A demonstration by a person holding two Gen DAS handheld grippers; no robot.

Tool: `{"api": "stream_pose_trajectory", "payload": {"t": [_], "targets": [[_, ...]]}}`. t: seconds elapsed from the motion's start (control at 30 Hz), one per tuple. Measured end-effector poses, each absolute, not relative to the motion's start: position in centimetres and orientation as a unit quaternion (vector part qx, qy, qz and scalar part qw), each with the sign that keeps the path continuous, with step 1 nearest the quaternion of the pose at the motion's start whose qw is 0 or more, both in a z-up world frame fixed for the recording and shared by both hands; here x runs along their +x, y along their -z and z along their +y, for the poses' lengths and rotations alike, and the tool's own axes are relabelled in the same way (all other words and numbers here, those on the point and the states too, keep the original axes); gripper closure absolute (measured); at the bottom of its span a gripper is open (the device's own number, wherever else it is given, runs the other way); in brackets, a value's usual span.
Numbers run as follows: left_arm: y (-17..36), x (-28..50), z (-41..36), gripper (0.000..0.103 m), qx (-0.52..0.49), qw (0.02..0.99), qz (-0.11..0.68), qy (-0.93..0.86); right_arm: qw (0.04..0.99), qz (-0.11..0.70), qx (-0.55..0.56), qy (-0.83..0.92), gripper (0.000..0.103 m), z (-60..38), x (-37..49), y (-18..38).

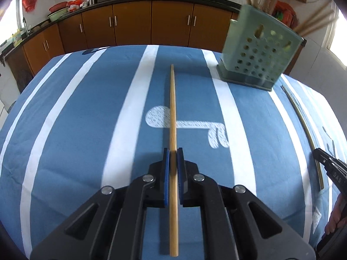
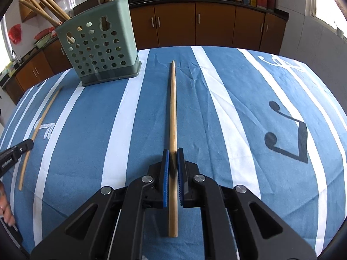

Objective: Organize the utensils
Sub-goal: 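Grasp the last chopstick with the left tool while the right tool grasps another chopstick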

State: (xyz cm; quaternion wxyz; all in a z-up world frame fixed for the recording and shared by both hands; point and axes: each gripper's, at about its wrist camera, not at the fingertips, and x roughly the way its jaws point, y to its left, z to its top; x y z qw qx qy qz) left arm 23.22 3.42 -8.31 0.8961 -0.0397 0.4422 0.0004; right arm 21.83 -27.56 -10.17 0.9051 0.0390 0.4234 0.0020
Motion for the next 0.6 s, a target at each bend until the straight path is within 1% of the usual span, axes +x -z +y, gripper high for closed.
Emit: {"api": "stream_pose_trajectory", "payload": {"t": [0.23, 0.27, 0.37, 0.6], "targets": [[8.5, 23.5, 3.6, 0.093, -0.021, 0.903, 0.430, 0.007, 0.909, 0.414, 0.042, 0.001, 0.095, -28.4, 22.7, 10.3], [8.5, 23.5, 3.5, 0.091, -0.019, 0.903, 0.429, 0.008, 0.910, 0.413, 0.042, 0.001, 0.095, -28.4, 22.6, 10.3], [8.5, 23.5, 3.3, 0.089, -0.017, 0.903, 0.429, 0.010, 0.909, 0.413, 0.044, 0.000, 0.095, -28.4, 22.5, 10.3], [8.5, 23.4, 3.8, 0.088, -0.042, 0.903, 0.428, 0.019, 0.909, 0.414, 0.051, -0.004, 0.094, -28.6, 22.6, 10.3]]}}
